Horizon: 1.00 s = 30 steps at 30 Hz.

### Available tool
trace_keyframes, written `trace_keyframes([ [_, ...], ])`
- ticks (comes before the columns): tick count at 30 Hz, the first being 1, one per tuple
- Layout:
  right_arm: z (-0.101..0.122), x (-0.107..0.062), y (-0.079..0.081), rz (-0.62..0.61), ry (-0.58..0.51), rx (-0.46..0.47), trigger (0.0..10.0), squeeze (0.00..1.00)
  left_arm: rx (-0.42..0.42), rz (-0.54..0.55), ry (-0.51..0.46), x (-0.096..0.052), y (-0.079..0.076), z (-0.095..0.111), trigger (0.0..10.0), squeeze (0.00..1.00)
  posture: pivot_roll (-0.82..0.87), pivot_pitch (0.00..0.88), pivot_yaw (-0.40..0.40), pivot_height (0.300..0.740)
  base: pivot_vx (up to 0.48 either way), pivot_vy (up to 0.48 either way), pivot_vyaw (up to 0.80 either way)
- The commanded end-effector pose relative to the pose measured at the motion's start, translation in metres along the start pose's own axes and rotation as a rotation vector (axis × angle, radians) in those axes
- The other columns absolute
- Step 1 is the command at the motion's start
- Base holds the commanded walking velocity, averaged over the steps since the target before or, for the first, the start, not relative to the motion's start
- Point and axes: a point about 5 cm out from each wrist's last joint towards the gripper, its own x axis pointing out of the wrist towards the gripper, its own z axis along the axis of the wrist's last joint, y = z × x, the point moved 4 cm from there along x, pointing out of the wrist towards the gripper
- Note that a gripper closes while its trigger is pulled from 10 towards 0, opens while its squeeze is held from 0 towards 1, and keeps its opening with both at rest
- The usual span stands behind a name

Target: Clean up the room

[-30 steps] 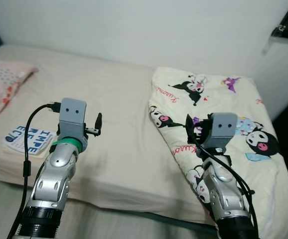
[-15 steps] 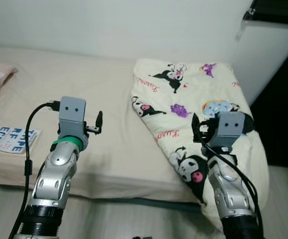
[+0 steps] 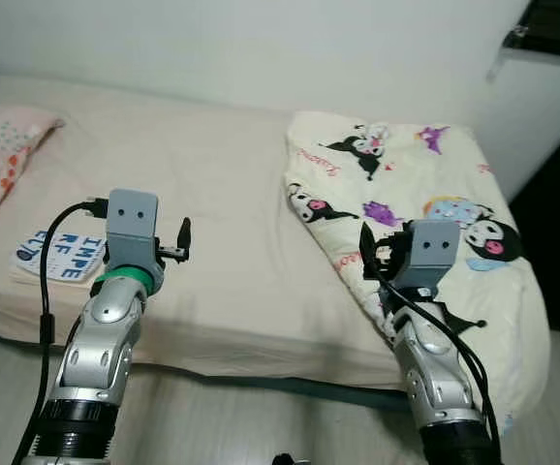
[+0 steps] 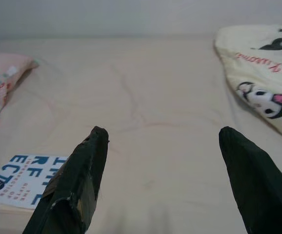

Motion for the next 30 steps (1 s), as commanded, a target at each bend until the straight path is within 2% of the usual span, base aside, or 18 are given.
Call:
trace_keyframes([
  [1, -0.0026, -0.0028, -0.0036, -0.01, 0.007, -0.004, 10.0, 0.0, 0.013, -0.008, 0.013, -0.0002, -0.0035, -0.0043, 10.0, 0.0, -0.02, 0.079, 0.016, 0.74, 0.0, 0.0, 0.0],
  [4, -0.0027, -0.0029, -0.0036, -0.009, 0.007, -0.005, 10.0, 0.0, 0.023, -0.014, 0.003, -0.0005, -0.0042, -0.0032, 10.0, 0.0, -0.02, 0.079, 0.016, 0.74, 0.0, 0.0, 0.0],
  [30, -0.0025, -0.0016, -0.004, -0.002, 0.009, -0.012, 10.0, 0.0, 0.012, -0.028, -0.006, -0.0003, -0.0093, -0.0021, 10.0, 0.0, -0.02, 0.077, 0.009, 0.74, 0.0, -0.429, 0.0],
])
